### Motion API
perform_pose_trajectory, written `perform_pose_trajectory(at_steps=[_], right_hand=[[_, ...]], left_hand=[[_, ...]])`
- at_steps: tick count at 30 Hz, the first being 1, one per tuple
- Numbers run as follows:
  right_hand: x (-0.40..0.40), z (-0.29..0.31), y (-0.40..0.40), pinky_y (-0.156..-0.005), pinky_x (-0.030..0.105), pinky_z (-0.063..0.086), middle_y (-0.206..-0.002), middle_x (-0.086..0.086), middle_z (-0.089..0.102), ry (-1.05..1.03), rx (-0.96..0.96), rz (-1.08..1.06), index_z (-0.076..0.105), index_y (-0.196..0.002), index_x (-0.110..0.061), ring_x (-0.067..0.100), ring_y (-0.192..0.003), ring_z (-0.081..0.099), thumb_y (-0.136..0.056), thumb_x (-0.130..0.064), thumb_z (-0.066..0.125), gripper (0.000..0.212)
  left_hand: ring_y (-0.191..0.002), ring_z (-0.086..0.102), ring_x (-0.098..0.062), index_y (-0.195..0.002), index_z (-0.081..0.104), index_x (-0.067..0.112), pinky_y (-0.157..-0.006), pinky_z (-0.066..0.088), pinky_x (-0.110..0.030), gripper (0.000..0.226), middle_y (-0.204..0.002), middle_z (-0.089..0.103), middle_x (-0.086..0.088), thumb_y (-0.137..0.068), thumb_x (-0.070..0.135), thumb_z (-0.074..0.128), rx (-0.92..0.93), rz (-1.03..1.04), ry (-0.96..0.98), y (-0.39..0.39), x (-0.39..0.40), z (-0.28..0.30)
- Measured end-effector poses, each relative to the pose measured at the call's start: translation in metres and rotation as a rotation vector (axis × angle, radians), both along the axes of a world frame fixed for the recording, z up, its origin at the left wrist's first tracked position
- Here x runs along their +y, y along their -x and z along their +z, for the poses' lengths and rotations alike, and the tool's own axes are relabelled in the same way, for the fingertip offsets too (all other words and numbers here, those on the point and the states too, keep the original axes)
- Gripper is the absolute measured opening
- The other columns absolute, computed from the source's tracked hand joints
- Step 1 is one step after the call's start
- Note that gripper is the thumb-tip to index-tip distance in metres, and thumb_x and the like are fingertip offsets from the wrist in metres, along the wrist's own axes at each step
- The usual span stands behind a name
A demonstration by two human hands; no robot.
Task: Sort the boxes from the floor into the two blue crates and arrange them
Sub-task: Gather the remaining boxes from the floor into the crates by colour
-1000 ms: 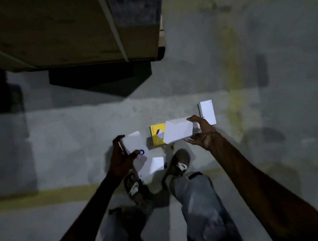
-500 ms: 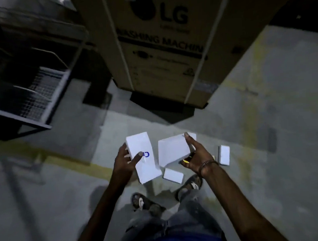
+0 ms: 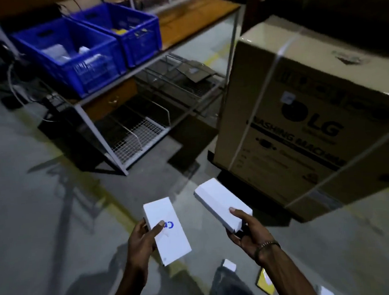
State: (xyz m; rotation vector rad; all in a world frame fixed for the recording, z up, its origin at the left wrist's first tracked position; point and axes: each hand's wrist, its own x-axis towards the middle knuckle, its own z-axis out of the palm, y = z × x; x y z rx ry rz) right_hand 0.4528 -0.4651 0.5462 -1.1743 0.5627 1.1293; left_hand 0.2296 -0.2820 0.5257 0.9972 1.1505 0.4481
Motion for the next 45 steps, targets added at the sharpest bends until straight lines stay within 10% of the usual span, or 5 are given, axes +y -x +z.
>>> perform_pose_trajectory(at_steps=[17, 27, 34, 45], right_hand=[[0.277, 0.009, -0.118, -0.075, 0.03, 0.054, -0.111, 0.007, 0.077, -0.125, -0.191, 0.423, 0.074, -0.12, -0.013, 0.02, -0.084, 0.07, -0.073, -0.025, 0.089, 0.051], [0.483, 0.02, -0.151, -0.092, 0.043, 0.052, -0.12, 0.009, 0.075, -0.194, -0.344, 0.502, 0.07, -0.125, -0.022, 0.029, -0.105, 0.071, -0.072, -0.04, 0.089, 0.059], [0.653, 0.064, -0.169, -0.071, 0.035, 0.049, -0.103, 0.021, 0.072, -0.283, -0.382, 0.433, 0.069, -0.124, -0.006, 0.029, -0.076, 0.066, -0.08, -0.028, 0.084, 0.052], [0.897, 0.127, -0.221, -0.079, 0.04, 0.059, -0.107, 0.01, 0.077, -0.389, -0.749, 0.579, 0.072, -0.115, -0.005, 0.024, -0.09, 0.072, -0.086, -0.028, 0.081, 0.037]], left_hand=[[-0.084, 0.078, -0.024, -0.106, 0.073, 0.011, -0.08, 0.054, -0.041, 0.015, -0.101, 0.081, -0.01, -0.091, 0.014, 0.076, -0.013, 0.223, -0.053, -0.122, 0.236, 0.049], [-0.108, 0.075, -0.03, -0.128, 0.062, 0.011, -0.089, 0.058, -0.046, 0.038, -0.12, 0.077, -0.008, -0.092, 0.011, 0.074, -0.131, 0.306, -0.076, -0.153, 0.421, 0.054], [-0.112, 0.072, -0.034, -0.137, 0.056, 0.013, -0.086, 0.059, -0.044, 0.055, -0.127, 0.072, -0.011, -0.088, 0.001, 0.077, -0.165, 0.335, -0.188, -0.184, 0.602, 0.092], [-0.105, 0.074, -0.032, -0.131, 0.056, 0.021, -0.079, 0.063, -0.047, 0.082, -0.118, 0.071, -0.011, -0.061, 0.049, 0.09, -0.07, 0.436, -0.456, -0.22, 0.82, 0.154]])
